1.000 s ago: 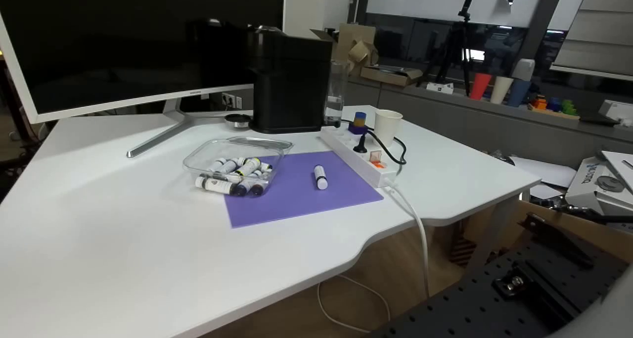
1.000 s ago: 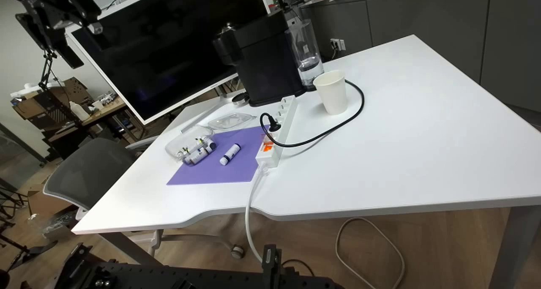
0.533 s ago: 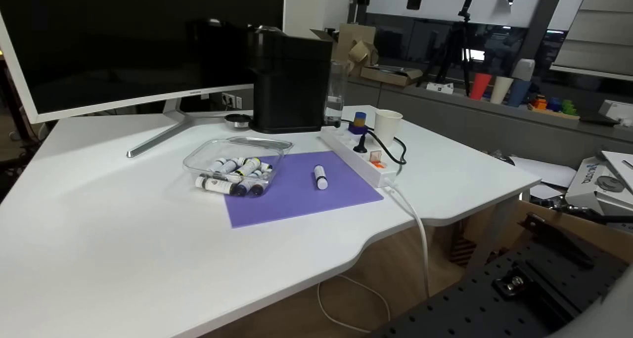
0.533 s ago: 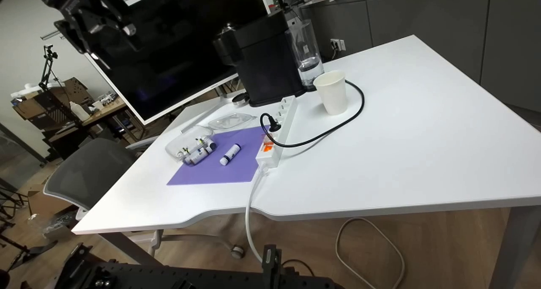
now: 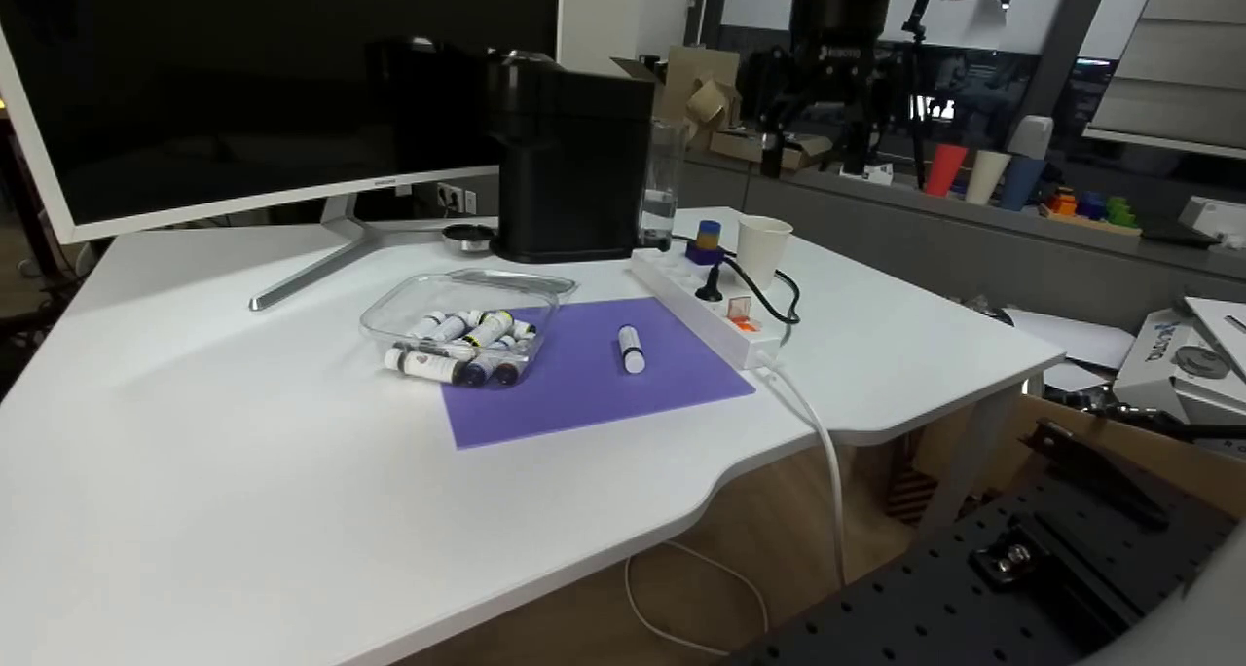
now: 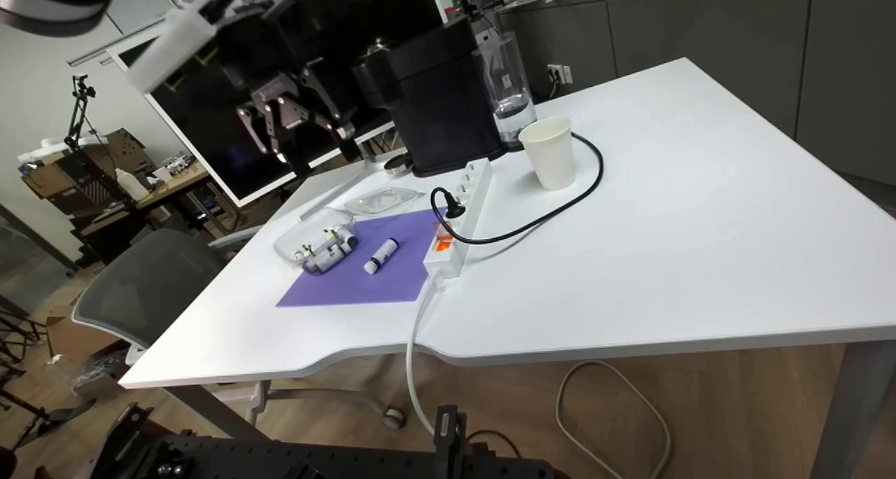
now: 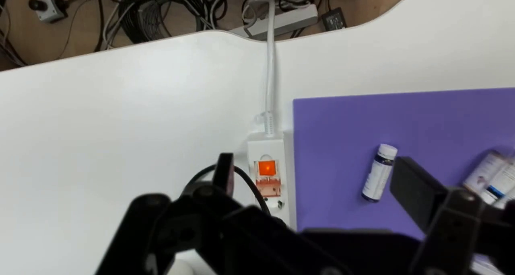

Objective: Turn off the extension cable

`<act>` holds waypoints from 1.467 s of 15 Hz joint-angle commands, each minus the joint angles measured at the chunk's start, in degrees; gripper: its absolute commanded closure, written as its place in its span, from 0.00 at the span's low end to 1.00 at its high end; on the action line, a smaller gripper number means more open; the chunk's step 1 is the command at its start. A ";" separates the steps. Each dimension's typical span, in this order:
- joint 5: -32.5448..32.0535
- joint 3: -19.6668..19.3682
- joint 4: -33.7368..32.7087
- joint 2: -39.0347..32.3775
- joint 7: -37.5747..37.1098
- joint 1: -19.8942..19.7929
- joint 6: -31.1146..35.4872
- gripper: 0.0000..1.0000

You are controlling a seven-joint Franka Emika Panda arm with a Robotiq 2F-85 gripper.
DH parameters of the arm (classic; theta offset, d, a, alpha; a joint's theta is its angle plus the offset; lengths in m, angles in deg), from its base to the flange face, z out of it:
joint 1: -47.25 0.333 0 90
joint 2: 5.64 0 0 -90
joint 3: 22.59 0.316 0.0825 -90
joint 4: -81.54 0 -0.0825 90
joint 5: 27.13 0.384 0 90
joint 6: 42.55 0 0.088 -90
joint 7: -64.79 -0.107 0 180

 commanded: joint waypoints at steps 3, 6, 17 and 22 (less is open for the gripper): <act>0.22 -2.02 -7.35 -14.19 1.17 -0.78 1.44 0.00; 0.13 -2.08 -5.64 -13.70 1.97 -0.45 2.37 0.00; 5.03 -1.41 -10.17 -26.54 8.91 -1.29 11.86 0.40; 1.55 -1.13 -12.94 -31.34 13.66 -1.13 15.74 0.74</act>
